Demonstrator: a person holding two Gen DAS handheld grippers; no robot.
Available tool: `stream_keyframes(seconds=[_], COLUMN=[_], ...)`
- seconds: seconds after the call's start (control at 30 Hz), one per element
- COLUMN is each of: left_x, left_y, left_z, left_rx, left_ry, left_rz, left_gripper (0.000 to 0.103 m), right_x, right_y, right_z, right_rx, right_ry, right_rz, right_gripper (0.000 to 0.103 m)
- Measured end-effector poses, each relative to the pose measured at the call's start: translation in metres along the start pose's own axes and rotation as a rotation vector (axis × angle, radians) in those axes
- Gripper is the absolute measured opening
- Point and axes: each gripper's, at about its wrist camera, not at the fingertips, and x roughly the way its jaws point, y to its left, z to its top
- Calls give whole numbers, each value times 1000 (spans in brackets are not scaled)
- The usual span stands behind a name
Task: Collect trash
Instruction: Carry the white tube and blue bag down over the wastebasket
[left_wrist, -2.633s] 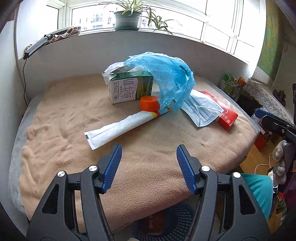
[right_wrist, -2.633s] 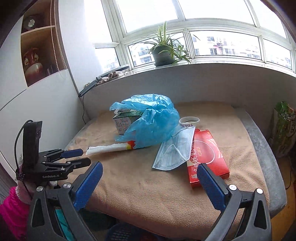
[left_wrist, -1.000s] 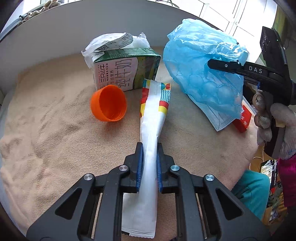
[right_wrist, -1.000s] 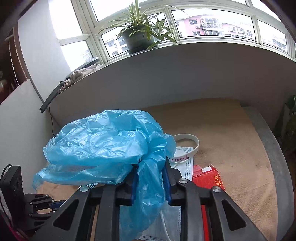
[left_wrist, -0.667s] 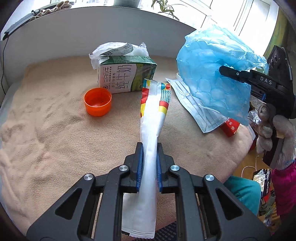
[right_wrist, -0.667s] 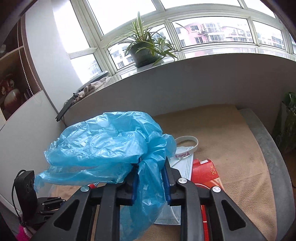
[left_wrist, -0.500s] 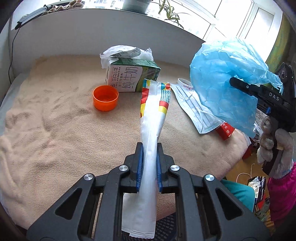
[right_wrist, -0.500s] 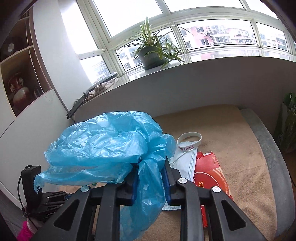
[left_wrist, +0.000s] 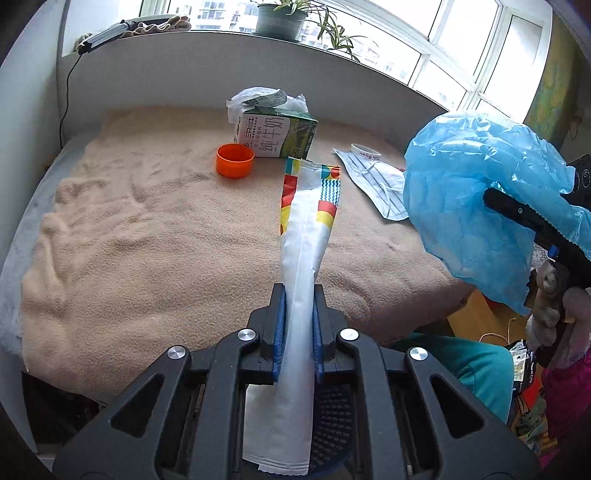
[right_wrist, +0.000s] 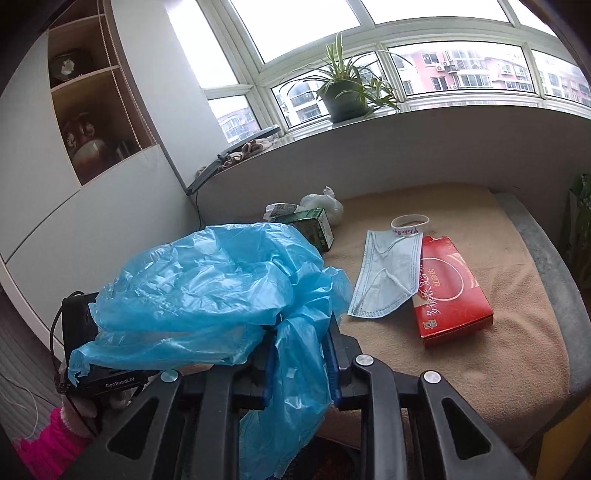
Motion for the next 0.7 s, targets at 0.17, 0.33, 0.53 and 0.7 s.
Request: stream_keyframes(seconds=[0.17,0.33,0.53,0.7], left_x=[-12,-17,-16,-13], left_y=[-6,-7,-10,-14], left_z=[-25,-48,-72,-95], left_rx=[-24,-45,-57,-69], left_ry=[8,37,74,109], left_rz=[-33,-49,-54,-66], left_gripper=[11,11,11,11], right_x=[-10,-13,-13,-1], right_y=[10,18,22,18], right_z=[-23,-46,-73,-99], right_rx=[-4,10,12,50], right_ry=[19,52,92,145], right_rz=[21,40,52,61], right_gripper=[22,22,22,22])
